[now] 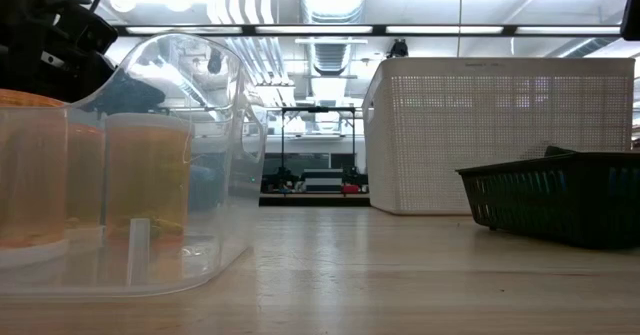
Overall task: Pick & place medical supplies in basket/bin
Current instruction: Put the blue patient gown into the white bin
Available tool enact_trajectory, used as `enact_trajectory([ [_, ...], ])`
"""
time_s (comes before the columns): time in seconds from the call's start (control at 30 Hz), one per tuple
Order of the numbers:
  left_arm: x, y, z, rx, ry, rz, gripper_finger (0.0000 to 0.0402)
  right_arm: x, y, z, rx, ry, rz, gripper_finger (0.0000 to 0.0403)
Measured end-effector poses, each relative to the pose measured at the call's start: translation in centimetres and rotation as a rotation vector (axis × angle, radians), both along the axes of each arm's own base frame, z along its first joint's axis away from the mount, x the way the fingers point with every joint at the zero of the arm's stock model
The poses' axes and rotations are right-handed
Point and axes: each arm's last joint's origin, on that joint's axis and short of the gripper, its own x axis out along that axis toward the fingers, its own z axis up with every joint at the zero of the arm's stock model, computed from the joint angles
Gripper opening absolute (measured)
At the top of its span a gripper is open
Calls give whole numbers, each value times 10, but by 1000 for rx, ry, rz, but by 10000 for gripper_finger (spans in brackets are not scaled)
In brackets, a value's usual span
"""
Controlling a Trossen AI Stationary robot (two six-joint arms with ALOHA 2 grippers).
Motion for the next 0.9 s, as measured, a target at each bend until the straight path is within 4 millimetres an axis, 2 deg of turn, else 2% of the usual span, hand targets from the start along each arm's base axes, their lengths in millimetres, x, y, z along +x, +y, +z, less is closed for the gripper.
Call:
enact_trajectory([
  [0.23,0,0,0,-12,-1,2,26,0,0,0,0,0,0,384],
  [0.37,0,0,0,-228,-8,37,26,0,0,0,0,0,0,384],
  [0.47,-1,0,4,-219,27,42,26,0,0,0,0,0,0,384],
  [0.53,-3,0,15,-222,55,47,26,0,0,0,0,0,0,384],
  [0.7,-11,0,57,-270,68,59,26,0,0,0,0,0,0,384],
  [0.8,-13,0,81,-359,70,100,26,0,0,0,0,0,0,384],
  [0.9,-10,2,94,-456,127,194,26,0,0,0,0,0,0,384],
])
